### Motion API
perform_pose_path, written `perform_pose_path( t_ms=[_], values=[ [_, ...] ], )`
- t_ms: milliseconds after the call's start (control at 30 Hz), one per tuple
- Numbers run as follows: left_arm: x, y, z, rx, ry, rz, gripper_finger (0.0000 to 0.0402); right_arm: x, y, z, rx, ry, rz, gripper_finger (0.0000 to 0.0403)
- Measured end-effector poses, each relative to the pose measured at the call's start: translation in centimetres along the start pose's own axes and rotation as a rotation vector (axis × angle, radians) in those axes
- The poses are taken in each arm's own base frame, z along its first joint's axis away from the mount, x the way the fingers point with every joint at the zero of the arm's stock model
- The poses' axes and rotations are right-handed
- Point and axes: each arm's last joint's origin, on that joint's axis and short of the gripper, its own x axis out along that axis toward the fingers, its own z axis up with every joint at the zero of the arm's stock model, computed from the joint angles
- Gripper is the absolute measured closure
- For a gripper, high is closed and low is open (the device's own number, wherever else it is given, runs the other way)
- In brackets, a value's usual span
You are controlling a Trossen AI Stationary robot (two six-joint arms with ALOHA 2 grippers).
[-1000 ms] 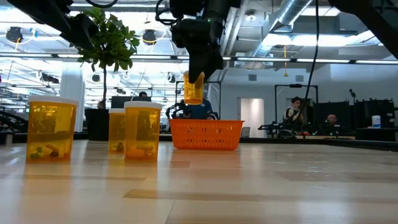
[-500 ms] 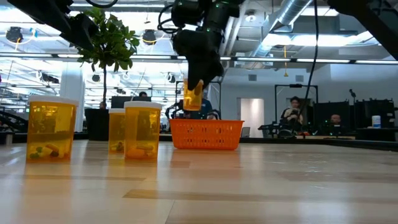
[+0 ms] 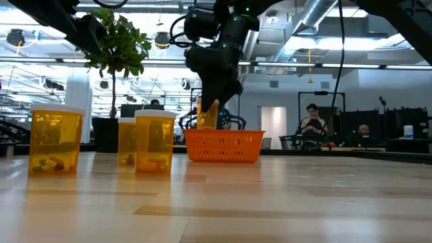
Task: Pick and place pill bottles into a basket
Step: Put the orange pill bottle into the orange basket
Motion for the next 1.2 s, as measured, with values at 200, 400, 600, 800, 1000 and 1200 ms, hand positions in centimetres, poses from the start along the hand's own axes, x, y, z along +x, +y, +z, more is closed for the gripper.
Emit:
perform_pose_path(
  t_ms=[200,400,600,800,1000,1200],
  values=[
    [0.0,0.0,0.0,-0.007,0.000,0.000,0.0145,1.0,-0.1,-0.5,0.013,0.018,-0.002,0.0197],
    [0.0,0.0,0.0,-0.009,0.000,0.000,0.0145,1.0,-0.1,-0.3,0.014,-0.003,0.000,0.0212],
    [0.0,0.0,0.0,-0.010,0.000,0.000,0.0145,1.2,-0.1,-0.2,0.023,-0.015,0.001,0.0199],
    [0.0,0.0,0.0,-0.009,0.000,-0.001,0.0145,3.4,0.0,-0.2,0.020,0.018,0.002,0.0211],
    [0.0,0.0,0.0,-0.010,-0.004,-0.002,0.0145,4.7,0.4,-0.7,0.013,0.074,0.026,0.0196],
    [0.0,0.0,0.0,-0.010,-0.004,-0.001,0.0145,4.7,0.4,-0.6,0.003,0.062,0.027,0.0193]
  ],
)
